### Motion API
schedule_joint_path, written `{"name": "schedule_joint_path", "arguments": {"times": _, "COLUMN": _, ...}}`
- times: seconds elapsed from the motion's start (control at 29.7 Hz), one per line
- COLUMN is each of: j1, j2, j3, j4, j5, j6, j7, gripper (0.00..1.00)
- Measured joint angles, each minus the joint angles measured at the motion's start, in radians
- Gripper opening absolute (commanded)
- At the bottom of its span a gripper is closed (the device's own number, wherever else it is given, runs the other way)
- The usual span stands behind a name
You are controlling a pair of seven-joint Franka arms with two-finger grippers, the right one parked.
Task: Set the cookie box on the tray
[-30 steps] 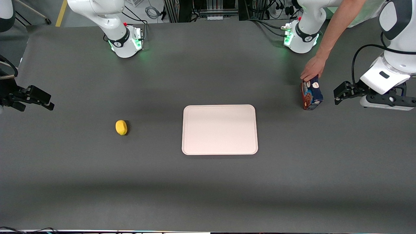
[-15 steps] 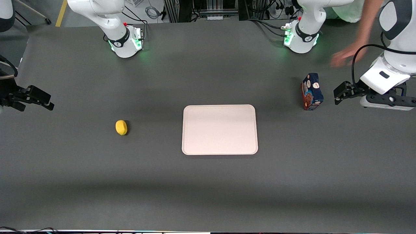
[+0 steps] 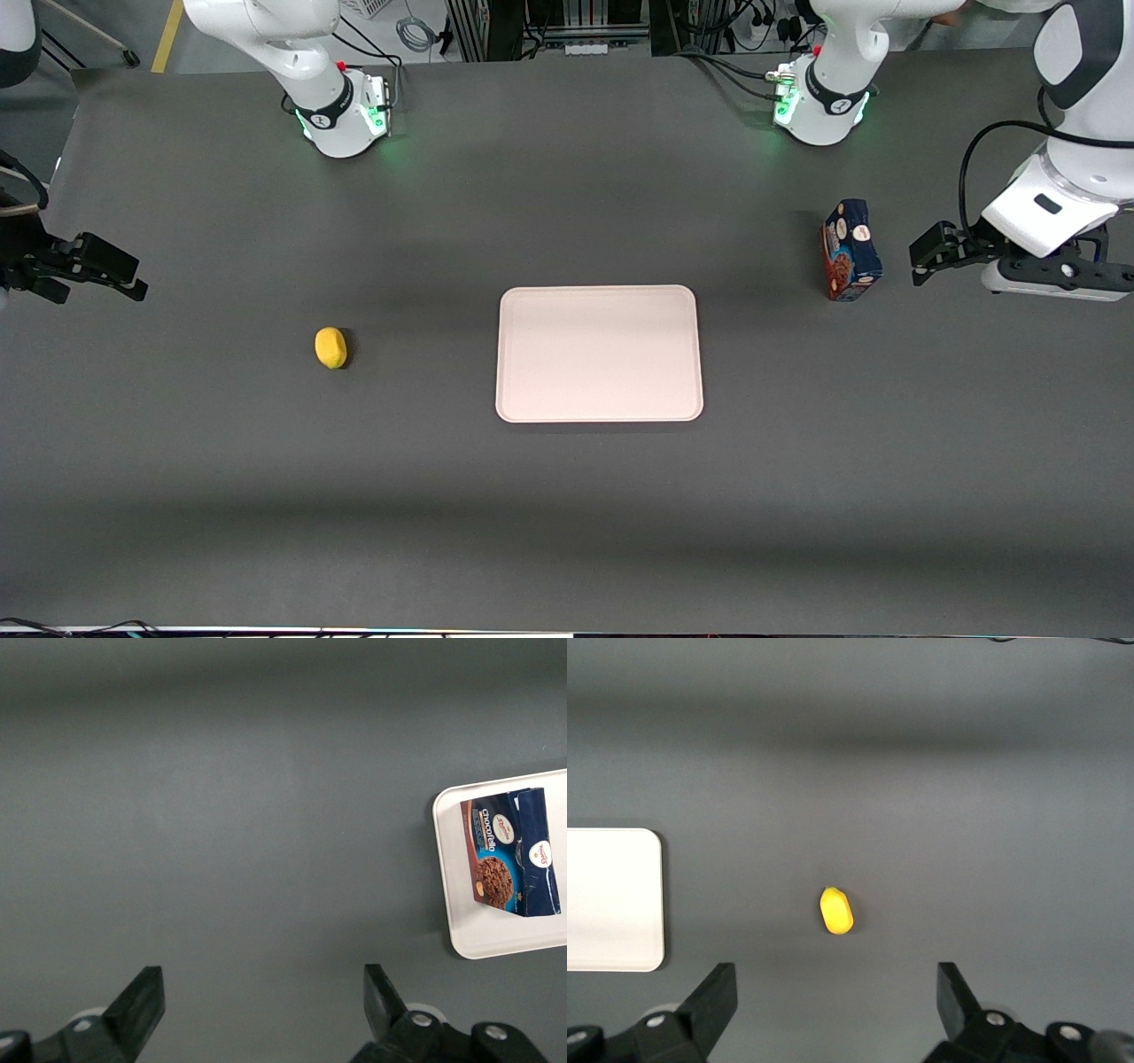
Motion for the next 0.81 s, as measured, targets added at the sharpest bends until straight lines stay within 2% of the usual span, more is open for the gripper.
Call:
{"name": "schedule_joint_path", "arguments": {"times": 0.37, "j1": 0.001, "j2": -0.047, "j3": 0.011, "j4": -0.087, "j5": 0.015, "j6": 0.009, "j7": 0.000, "gripper": 1.00}}
{"name": "schedule_joint_path", "arguments": {"times": 0.81, "j1": 0.002, "j2": -0.140, "j3": 0.025, "j4": -0.371, "j5": 0.020, "j6": 0.238, "j7": -0.016, "gripper": 1.00}}
